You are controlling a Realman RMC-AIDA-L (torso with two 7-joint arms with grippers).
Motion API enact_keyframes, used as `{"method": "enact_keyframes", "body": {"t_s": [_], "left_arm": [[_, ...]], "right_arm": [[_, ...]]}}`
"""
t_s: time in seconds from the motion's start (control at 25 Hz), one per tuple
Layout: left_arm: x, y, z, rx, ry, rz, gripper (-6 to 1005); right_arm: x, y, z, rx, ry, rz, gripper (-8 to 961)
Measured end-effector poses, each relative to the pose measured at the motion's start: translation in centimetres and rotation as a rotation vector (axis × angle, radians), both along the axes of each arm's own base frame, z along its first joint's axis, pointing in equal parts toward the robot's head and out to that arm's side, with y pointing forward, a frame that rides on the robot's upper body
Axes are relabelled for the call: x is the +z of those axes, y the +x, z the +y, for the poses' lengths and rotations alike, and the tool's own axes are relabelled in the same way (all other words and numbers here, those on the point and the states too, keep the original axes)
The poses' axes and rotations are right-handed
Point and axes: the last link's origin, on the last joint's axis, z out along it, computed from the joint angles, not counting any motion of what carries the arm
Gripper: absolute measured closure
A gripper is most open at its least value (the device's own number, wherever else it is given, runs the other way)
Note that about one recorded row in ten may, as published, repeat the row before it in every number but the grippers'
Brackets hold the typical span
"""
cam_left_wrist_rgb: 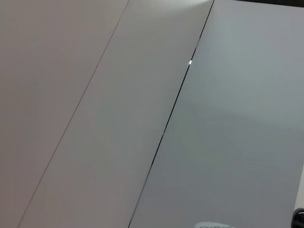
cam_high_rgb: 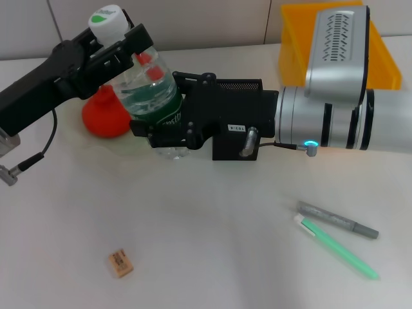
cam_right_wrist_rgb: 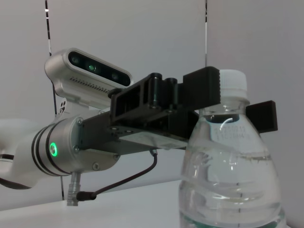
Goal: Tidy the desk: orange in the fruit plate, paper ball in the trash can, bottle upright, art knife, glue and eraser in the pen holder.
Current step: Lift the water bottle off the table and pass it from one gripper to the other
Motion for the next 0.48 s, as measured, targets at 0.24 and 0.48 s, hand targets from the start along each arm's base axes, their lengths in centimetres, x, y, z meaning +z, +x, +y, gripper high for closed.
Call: {"method": "enact_keyframes", "body": {"t_s": [0.24, 0.48], "left_arm": [[-0.09, -0.05, 0.01, -0.004, 0.015, 0.008, 400], [-0.23, 0.06, 0.09, -0.009, 0.023, 0.010, 481]], "right_arm": [[-0.19, -0.08, -0.16, 0.005, -0.008, -0.002, 193], [-0.24, -0.12, -0.24, 0.008, -0.012, -0.001, 192]]}}
